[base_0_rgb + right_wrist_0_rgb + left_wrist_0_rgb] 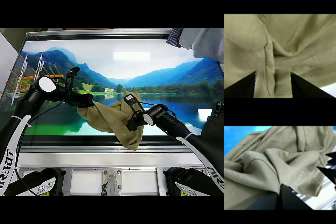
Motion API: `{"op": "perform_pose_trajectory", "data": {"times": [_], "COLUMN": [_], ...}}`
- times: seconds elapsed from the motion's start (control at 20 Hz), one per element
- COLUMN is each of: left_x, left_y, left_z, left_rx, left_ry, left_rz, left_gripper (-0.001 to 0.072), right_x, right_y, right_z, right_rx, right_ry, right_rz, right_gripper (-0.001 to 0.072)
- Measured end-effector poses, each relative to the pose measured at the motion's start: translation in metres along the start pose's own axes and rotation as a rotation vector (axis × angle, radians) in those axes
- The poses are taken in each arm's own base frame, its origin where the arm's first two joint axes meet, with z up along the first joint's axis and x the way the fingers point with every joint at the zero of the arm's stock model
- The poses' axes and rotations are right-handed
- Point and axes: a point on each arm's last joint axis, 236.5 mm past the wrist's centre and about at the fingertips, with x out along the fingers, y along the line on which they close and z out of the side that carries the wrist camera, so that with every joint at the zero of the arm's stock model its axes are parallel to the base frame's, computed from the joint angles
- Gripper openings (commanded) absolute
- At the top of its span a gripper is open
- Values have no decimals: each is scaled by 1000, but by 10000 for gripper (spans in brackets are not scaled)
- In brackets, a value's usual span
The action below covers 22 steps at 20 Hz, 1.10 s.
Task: Fold the clothes and pants, and hang the long-sleeved shirts on hangers.
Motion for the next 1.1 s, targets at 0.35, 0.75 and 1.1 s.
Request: {"op": "perform_pose_trajectory", "data": {"times": [0.35, 0.75, 1.1], "left_x": [-6, -164, -348], "left_y": [-4, -102, -254], "left_z": [-3, 39, -15], "left_rx": [13, 231, 547], "left_ry": [1, -413, -875], "left_rz": [-4, -65, -286], "left_gripper": [14, 14, 14], "right_x": [-7, -232, -488], "right_y": [-3, -48, -39], "right_z": [18, 96, 71], "right_rx": [13, -9, 33], "right_ry": [-79, -601, -1166], "right_rz": [1, -111, -140], "right_gripper": [11, 9, 9]}}
